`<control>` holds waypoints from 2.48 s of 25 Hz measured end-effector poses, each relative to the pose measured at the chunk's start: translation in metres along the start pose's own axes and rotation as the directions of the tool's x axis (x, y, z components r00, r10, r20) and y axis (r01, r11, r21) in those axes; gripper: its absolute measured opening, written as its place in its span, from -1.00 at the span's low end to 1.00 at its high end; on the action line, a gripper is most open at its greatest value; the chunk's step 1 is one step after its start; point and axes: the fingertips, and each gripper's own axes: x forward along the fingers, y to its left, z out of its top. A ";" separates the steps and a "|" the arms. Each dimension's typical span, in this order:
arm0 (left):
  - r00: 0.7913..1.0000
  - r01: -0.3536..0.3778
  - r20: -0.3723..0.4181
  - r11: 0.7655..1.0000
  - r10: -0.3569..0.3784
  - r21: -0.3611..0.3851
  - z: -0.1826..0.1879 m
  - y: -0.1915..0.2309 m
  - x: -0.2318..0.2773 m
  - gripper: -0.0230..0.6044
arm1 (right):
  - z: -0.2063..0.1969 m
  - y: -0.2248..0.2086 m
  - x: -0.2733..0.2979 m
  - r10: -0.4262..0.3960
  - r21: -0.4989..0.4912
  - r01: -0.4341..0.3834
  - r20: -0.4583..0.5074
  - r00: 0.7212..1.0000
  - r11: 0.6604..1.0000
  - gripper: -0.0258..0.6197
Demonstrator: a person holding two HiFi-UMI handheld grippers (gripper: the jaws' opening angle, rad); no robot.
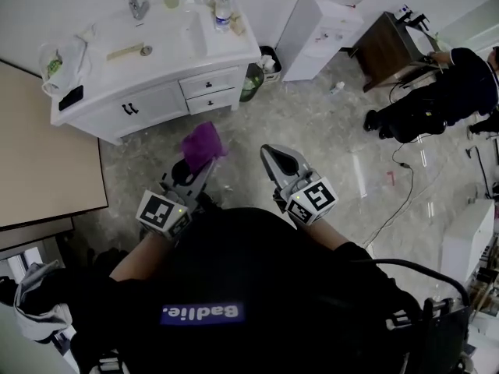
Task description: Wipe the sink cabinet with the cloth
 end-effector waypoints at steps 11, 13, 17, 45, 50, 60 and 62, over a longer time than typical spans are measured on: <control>0.999 -0.049 -0.025 0.998 0.048 -0.038 -0.009 0.068 0.031 -0.65 | -0.009 -0.037 0.063 0.007 0.046 -0.004 -0.062 0.998 0.999 -0.94; 0.996 -0.085 -0.031 0.996 0.084 -0.033 -0.013 0.076 0.041 -0.65 | -0.012 -0.050 0.069 0.026 0.061 -0.023 -0.059 0.998 0.998 -0.94; 0.983 -0.180 -0.049 0.983 0.178 -0.046 -0.022 0.090 0.060 -0.65 | -0.020 -0.078 0.081 0.091 0.088 -0.084 -0.077 0.993 0.993 -0.94; 0.854 -0.520 0.007 0.854 0.520 0.016 -0.286 0.373 0.176 -0.65 | -0.350 -0.170 0.250 0.355 0.266 -0.325 -0.070 0.932 0.907 -0.94; 0.850 -0.527 0.033 0.847 0.526 0.069 -0.318 0.416 0.189 -0.65 | -0.407 -0.170 0.278 0.460 0.236 -0.440 -0.031 0.888 0.866 -0.94; 0.874 -0.485 0.084 0.854 0.478 0.187 -0.351 0.458 0.222 -0.65 | -0.493 -0.205 0.309 0.490 0.144 -0.483 -0.017 0.872 0.864 -0.94; 0.878 -0.479 0.096 0.853 0.470 0.205 -0.355 0.461 0.230 -0.65 | -0.503 -0.217 0.314 0.486 0.142 -0.482 0.006 0.874 0.865 -0.94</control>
